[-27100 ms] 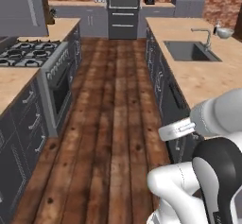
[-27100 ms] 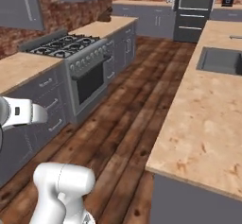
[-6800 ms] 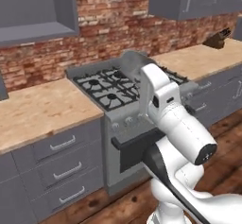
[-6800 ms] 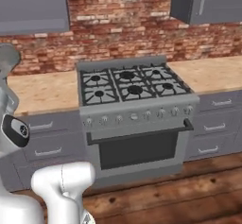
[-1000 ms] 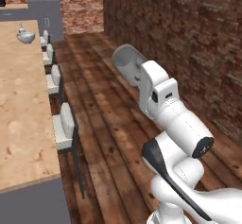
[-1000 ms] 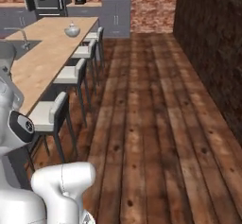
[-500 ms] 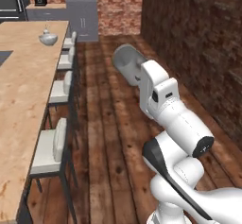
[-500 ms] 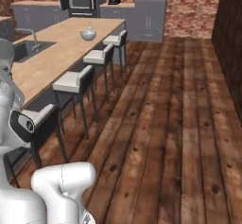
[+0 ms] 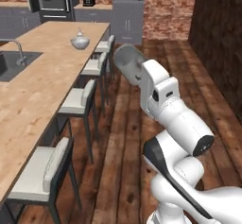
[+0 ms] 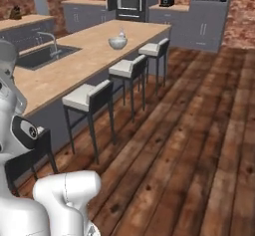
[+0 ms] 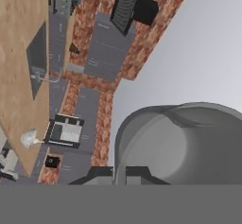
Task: There is a bowl on the dining counter. Grab a lemon wedge from the fridge and place it in the bowl. Then get the liquor bottle and glass cup from the cabinet and place them next to the bowl.
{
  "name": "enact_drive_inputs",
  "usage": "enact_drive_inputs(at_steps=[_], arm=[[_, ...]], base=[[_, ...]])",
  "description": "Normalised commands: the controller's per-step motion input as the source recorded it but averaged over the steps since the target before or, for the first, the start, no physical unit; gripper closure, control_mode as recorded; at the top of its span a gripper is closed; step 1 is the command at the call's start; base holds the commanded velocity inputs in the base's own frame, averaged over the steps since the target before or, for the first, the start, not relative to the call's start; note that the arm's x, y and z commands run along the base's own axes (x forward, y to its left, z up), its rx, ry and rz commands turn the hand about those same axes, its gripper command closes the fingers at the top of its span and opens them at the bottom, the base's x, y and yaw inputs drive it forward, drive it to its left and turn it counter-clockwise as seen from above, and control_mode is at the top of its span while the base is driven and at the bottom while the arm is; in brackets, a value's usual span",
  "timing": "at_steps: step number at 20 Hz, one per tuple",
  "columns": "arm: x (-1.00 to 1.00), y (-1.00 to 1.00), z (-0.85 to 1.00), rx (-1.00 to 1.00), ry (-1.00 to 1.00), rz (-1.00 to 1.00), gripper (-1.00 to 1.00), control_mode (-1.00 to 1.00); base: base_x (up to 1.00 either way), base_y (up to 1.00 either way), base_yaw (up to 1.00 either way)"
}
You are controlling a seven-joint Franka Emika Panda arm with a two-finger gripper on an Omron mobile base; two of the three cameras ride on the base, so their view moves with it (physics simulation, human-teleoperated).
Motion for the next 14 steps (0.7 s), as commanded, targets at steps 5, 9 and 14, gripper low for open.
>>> enact_drive_inputs(at_steps=[5, 9, 14], arm=[[0.0, 0.0, 0.0, 0.0, 0.0, 0.0, 1.0, 1.0], [0.0, 0.0, 0.0, 0.0, 0.0, 0.0, 1.0, 1.0], [0.0, 0.0, 0.0, 0.0, 0.0, 0.0, 1.0, 1.0]], base=[[0.84, -0.56, 0.47], [0.8, -0.61, 0.43], [0.8, -0.65, 0.41]])
